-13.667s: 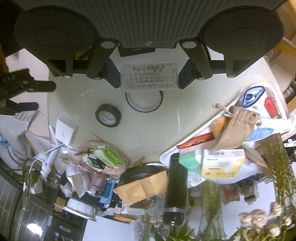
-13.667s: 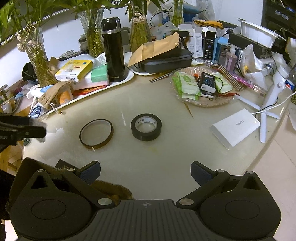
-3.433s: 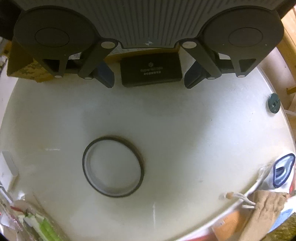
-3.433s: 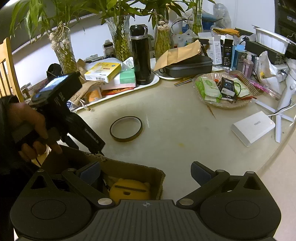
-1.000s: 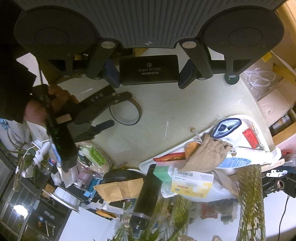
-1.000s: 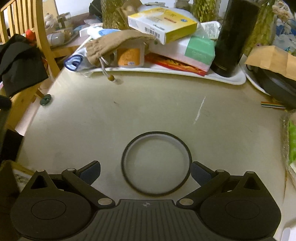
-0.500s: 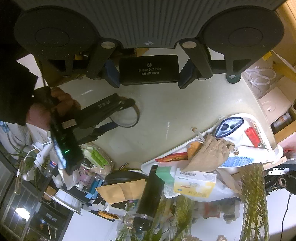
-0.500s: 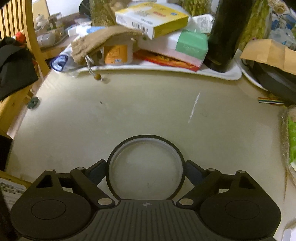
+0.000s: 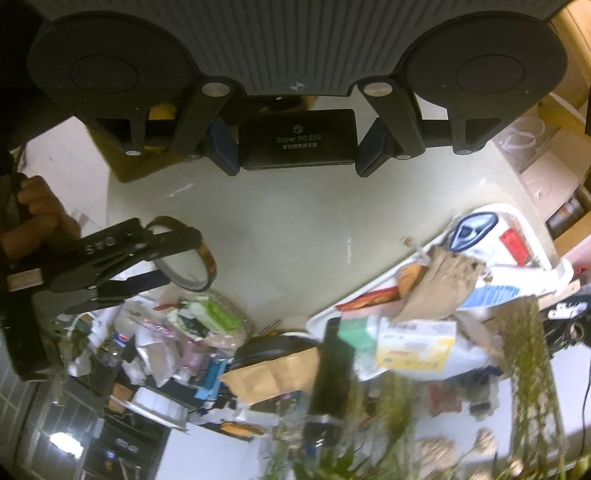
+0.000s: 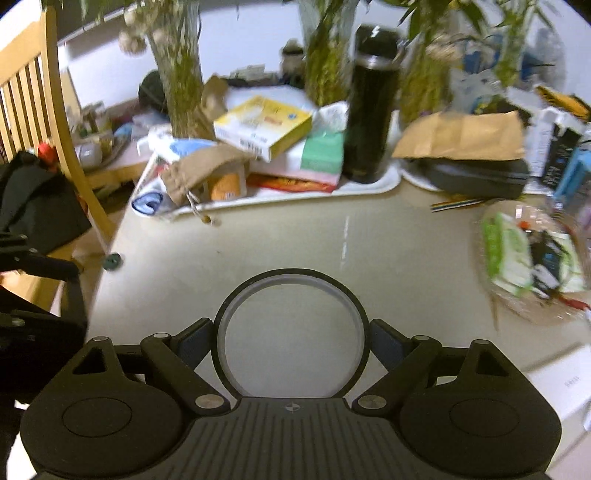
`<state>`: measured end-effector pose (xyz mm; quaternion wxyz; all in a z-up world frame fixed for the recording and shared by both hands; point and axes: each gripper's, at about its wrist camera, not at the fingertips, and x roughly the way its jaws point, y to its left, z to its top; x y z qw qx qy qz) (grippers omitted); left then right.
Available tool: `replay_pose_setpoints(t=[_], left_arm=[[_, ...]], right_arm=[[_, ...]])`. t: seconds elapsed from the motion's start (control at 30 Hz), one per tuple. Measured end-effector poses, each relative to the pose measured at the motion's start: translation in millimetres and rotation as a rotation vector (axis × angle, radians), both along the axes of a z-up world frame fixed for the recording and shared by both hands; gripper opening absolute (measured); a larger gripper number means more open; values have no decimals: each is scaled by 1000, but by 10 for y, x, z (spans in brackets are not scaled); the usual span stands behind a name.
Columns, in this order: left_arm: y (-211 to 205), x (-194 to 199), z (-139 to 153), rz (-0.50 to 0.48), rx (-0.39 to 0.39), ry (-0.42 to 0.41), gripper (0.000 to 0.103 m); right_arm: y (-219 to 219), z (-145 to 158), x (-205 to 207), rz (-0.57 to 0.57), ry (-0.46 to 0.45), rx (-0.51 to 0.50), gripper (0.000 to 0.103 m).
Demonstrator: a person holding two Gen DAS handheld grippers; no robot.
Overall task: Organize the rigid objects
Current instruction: 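Carry the black box and amber ring over the cardboard box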
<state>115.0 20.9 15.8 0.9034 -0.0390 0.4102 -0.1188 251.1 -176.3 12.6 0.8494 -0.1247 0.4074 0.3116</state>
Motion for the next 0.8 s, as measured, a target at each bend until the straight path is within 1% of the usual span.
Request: replay_pose_setpoints(t=[0.23, 0.3, 0.37, 0.53, 0.8], left_arm=[[-255, -27, 289, -50, 2, -53, 68], [-314, -43, 364, -61, 2, -68, 68], [-350, -69, 422, -65, -3, -76, 68], [-371, -145, 427, -66, 9, -66, 68], [-333, -257, 315, -62, 39, -14, 68]], right_arm=[[-394, 491, -303, -66, -60, 71, 91], [-487, 585, -360, -87, -67, 95, 91], [-545, 650, -441, -102, -80, 95, 91], [-615, 698, -694, -112, -99, 90, 91], [-679, 560, -1025, -124, -81, 100, 91]])
